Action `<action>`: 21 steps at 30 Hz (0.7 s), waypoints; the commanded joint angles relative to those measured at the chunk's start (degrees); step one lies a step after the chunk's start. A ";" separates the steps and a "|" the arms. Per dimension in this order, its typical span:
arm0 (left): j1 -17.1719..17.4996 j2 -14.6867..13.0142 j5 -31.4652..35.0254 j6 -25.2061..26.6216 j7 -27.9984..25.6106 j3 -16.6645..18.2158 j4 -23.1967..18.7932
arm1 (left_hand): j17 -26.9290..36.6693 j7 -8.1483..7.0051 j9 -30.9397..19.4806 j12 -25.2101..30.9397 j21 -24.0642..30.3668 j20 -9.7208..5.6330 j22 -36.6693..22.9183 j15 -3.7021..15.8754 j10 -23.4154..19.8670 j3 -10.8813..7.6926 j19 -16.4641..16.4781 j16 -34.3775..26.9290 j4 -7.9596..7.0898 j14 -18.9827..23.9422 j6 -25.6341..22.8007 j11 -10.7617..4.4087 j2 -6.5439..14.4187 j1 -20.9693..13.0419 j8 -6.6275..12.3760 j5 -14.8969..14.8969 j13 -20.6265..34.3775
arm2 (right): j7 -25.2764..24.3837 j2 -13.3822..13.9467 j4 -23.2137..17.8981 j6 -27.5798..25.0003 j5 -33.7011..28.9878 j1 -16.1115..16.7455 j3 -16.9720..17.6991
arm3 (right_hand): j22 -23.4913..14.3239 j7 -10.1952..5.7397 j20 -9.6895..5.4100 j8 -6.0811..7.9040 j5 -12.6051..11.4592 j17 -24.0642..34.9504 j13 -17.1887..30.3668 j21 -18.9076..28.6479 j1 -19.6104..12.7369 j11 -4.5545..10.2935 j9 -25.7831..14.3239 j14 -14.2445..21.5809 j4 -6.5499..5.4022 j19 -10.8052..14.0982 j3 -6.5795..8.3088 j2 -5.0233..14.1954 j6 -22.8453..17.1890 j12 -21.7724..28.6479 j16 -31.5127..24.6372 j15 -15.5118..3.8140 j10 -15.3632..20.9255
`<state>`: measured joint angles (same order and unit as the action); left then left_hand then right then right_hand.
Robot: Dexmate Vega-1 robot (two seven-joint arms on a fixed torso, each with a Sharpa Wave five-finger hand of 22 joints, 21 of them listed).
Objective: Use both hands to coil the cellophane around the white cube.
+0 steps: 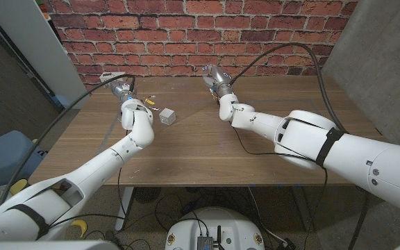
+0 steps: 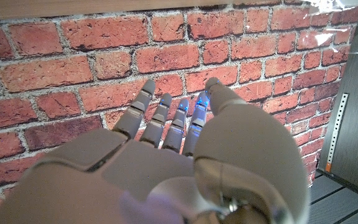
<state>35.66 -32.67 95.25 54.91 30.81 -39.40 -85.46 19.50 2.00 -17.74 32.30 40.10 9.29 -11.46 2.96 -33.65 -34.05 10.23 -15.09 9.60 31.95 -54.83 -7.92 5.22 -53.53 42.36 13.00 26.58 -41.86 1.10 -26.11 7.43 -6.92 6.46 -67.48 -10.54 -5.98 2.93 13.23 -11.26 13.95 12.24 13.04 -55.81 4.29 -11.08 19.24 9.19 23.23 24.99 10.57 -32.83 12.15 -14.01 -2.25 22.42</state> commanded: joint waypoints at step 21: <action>-8.65 0.66 4.31 3.25 9.59 -11.49 11.52 | 1.24 -7.25 3.11 -1.83 1.01 -1.11 0.01 7.55 2.34 5.16 -0.12 0.21 -0.67 -3.04 15.21 -2.77 -1.98 2.51 -8.68 -2.53 0.26 | 45.21 19.83 -41.55 -9.62 -20.12 4.00 3.18 | -0.13 -5.16 0.14 -3.19 0.49 -1.91 -0.42 -0.98 -4.01 5.11 0.12 -9.45 1.85 -4.44 1.71 -3.47 12.52 -1.76 3.03 -4.07 -10.92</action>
<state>29.21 -32.12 95.44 57.44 35.09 -47.49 -77.42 20.62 -4.54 -14.54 30.71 40.98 8.36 -11.46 2.75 -32.24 -29.49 10.52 -15.25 8.91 29.45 -41.37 -10.84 4.68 -51.40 34.47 10.78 26.71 -10.69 19.06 -59.54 1.76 -19.16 11.05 -63.71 -10.65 -10.09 3.15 10.14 -10.40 12.32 11.75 12.18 -57.47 7.61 -10.92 10.66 10.78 19.37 25.26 7.69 -22.13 10.35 -11.18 -2.25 12.53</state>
